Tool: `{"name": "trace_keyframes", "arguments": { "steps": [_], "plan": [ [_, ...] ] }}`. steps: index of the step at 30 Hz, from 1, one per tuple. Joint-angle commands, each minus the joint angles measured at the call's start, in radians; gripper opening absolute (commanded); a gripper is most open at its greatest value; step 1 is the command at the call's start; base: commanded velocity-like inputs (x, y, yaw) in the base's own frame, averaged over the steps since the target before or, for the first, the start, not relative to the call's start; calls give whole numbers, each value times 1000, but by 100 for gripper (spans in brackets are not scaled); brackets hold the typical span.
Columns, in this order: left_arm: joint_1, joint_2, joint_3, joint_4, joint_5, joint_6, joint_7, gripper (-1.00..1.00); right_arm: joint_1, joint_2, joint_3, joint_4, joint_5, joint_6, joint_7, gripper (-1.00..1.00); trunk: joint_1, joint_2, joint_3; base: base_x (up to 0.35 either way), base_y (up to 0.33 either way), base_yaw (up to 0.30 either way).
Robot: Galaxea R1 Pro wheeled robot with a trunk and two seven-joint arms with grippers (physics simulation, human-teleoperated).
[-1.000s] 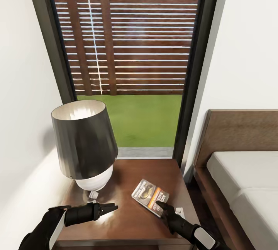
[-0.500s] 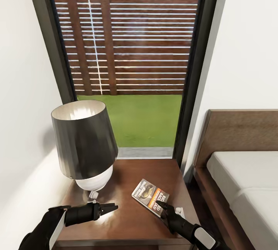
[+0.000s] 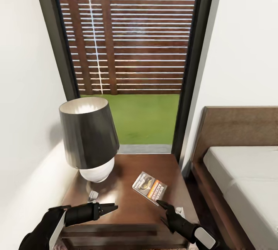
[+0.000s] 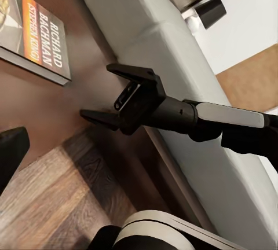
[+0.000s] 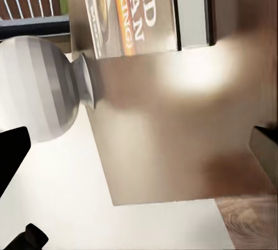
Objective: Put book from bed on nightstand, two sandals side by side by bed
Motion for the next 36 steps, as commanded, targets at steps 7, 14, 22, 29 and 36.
{"name": "trace_keyframes", "arguments": {
  "steps": [7,14,22,29,36],
  "plan": [
    [0,0,0,0,2,11,-3,100,0,-1,12,1,-2,2,-1,100,0,0,-1,-292,0,0],
    [0,0,1,0,2,11,3,100,0,0,12,1,-2,2,-1,100,0,0,-1,-154,0,0],
    [0,-1,-1,1,2,11,11,100,0,0,12,1,-2,1,-1,100,-20,35,15,-8,0,0],
    [0,-1,-1,1,2,11,13,100,0,0,12,1,-2,1,-1,100,-46,84,37,0,0,0],
    [0,-1,-4,0,1,11,12,100,0,-1,11,0,-2,-2,-1,100,-73,133,58,0,0,0]
  ]
}}
